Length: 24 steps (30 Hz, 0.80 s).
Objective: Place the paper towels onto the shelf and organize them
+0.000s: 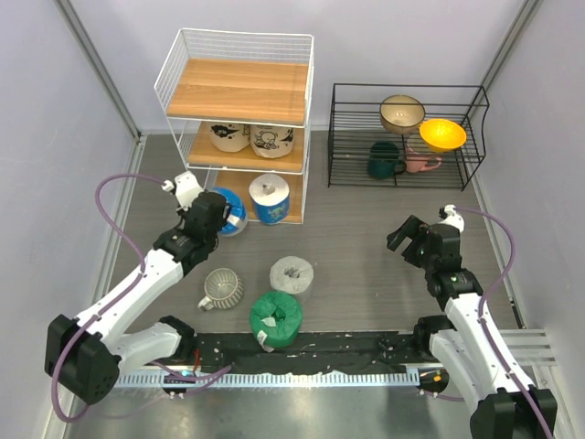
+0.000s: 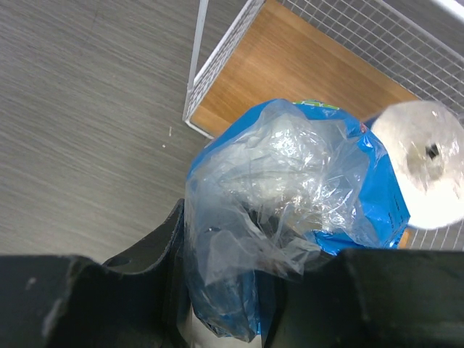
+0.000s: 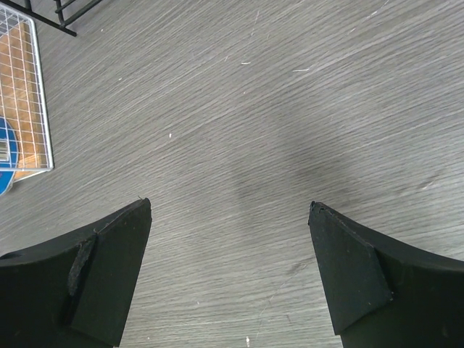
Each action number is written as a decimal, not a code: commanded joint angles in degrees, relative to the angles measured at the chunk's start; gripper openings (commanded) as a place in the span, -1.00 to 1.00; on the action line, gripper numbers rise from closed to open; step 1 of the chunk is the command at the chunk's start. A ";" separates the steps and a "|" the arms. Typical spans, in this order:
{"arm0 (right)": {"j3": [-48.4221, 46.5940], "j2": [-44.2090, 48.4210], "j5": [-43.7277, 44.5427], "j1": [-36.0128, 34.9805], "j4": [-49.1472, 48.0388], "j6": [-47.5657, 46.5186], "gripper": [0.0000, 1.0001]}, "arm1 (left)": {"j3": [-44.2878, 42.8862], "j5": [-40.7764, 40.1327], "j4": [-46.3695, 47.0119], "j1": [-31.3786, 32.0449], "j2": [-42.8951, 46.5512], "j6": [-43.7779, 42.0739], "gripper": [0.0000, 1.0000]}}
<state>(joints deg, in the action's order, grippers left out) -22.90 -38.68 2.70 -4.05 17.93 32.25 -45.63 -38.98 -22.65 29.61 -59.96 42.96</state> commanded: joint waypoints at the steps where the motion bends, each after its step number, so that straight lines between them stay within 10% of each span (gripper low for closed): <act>1: -0.66 -1.31 0.82 -0.25 -2.55 -0.61 0.92 | -3.59 -1.45 9.91 -2.00 -3.39 0.11 -0.99; 24: -0.75 -3.07 2.05 -0.25 -3.52 -1.40 0.91 | -6.40 -4.43 20.28 -4.20 -17.55 6.87 -1.00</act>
<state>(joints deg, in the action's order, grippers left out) -22.90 -41.67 3.79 -4.05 16.64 31.59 -47.55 -39.51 -9.17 25.74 -76.49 46.81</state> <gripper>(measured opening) 0.957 0.342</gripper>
